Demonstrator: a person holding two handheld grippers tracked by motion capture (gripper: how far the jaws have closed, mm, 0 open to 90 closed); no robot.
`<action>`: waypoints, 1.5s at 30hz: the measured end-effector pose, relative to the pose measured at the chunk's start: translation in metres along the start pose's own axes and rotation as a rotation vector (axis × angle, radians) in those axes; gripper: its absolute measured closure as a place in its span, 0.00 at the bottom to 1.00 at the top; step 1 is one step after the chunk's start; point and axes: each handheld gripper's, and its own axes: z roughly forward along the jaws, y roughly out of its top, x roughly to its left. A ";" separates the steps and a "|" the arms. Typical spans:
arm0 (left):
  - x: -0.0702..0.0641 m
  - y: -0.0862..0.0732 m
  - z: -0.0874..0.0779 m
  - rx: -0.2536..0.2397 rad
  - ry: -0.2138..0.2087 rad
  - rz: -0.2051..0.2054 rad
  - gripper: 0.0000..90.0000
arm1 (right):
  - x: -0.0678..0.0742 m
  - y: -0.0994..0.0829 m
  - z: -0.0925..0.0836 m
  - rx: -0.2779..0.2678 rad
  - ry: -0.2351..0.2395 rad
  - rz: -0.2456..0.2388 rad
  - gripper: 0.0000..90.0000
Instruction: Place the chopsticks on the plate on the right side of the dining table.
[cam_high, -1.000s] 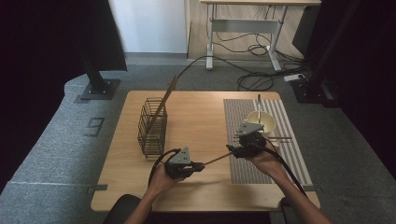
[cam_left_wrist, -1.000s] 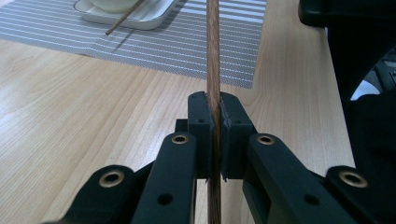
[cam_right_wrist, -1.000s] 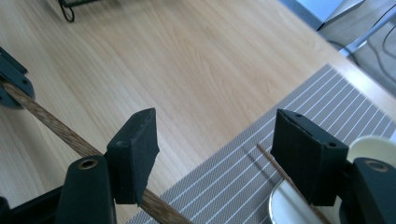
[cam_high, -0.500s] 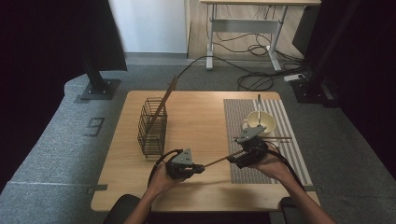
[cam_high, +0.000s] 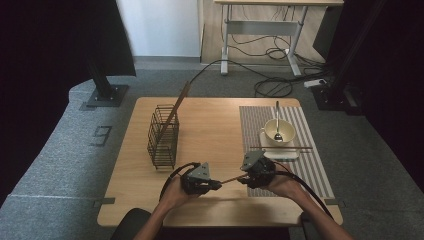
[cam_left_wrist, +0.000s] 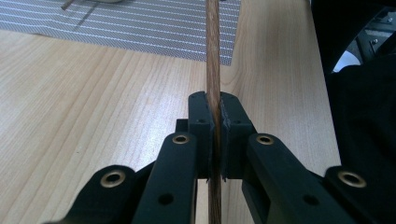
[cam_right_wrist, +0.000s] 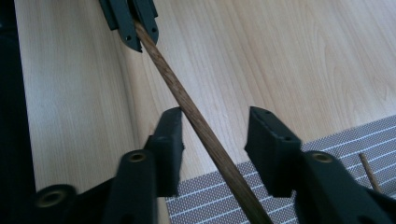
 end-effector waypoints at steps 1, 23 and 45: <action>0.000 0.000 0.000 0.005 -0.001 0.001 0.95 | 0.001 0.000 0.000 0.003 0.002 -0.005 0.66; 0.006 -0.003 -0.004 -0.043 0.125 -0.061 0.62 | 0.006 -0.003 -0.004 0.017 0.136 -0.066 0.92; 0.021 -0.016 -0.004 -0.103 0.255 -0.286 0.00 | -0.014 -0.038 -0.032 -0.039 0.059 0.087 0.92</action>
